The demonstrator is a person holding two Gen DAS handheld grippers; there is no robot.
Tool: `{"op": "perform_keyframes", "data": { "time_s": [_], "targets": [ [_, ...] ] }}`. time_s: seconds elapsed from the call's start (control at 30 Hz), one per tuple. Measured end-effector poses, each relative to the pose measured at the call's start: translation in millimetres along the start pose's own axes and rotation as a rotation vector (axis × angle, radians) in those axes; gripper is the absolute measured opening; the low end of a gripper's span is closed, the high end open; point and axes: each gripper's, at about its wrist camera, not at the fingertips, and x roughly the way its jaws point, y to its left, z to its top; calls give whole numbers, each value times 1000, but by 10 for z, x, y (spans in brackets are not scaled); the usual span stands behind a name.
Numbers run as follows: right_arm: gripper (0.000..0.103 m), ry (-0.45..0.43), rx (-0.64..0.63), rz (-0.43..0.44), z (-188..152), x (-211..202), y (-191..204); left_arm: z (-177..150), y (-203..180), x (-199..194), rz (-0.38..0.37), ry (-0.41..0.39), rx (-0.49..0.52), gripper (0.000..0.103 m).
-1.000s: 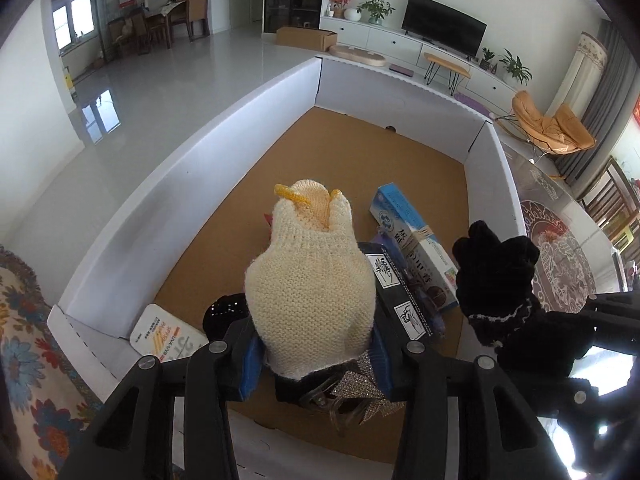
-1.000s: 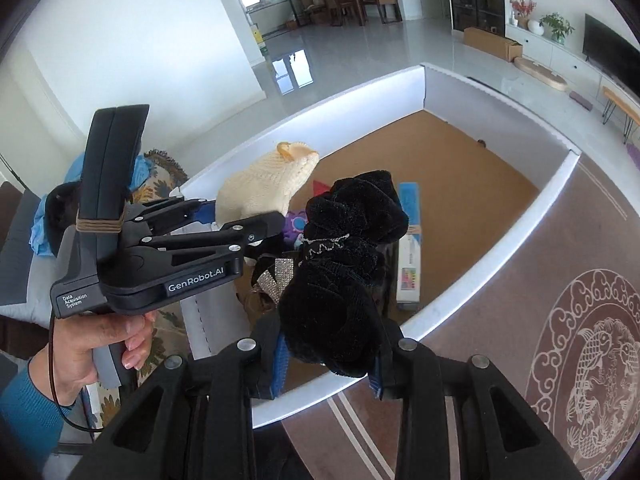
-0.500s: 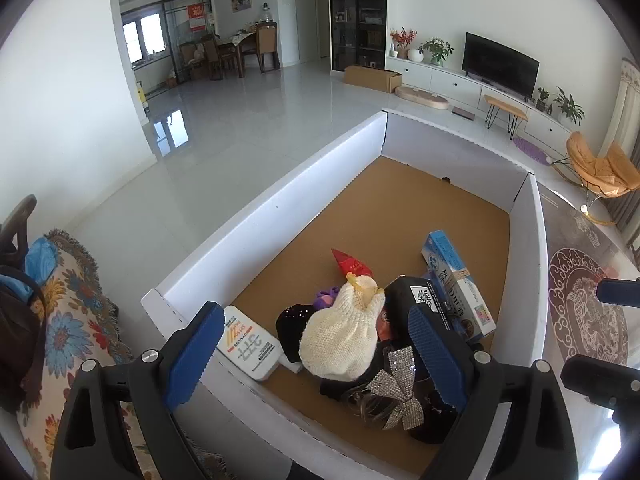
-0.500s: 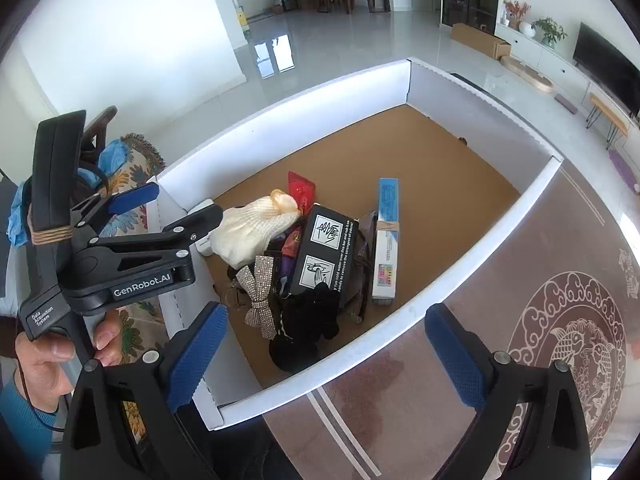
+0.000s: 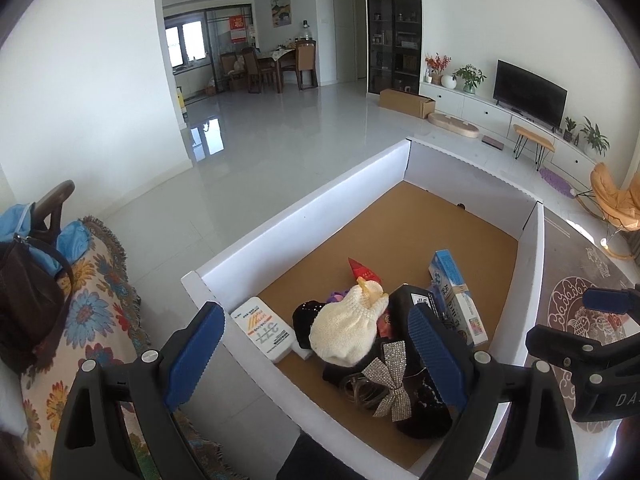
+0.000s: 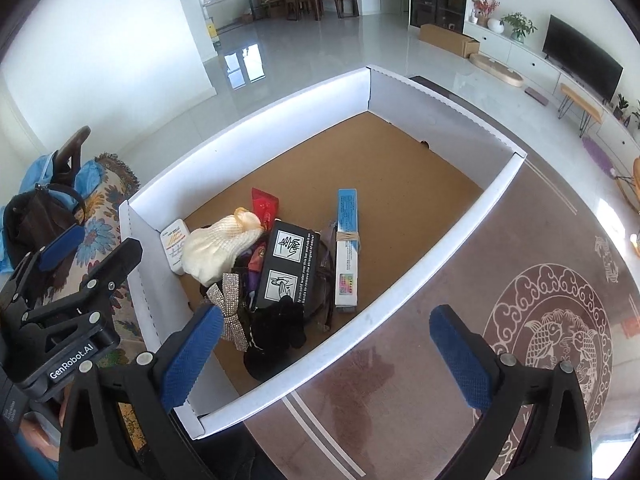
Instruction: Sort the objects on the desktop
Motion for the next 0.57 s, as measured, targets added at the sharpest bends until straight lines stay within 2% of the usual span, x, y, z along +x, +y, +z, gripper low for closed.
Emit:
{"op": "perform_keyframes", "data": {
  "time_s": [0.13, 0.27, 0.43, 0.57],
  "targets": [
    [103, -2, -6, -8, 4, 28, 9, -19, 6, 59, -3, 30, -2, 94],
    [103, 2, -6, -2, -2, 55, 1, -60, -20, 18, 12, -8, 10, 94],
    [103, 13, -10, -7, -33, 114, -5, -85, -83, -3, -12, -13, 30, 94],
    [103, 14, -9, -12, -55, 135, -19, -116, -105, -82, -4, -61, 16, 100]
  ]
}}
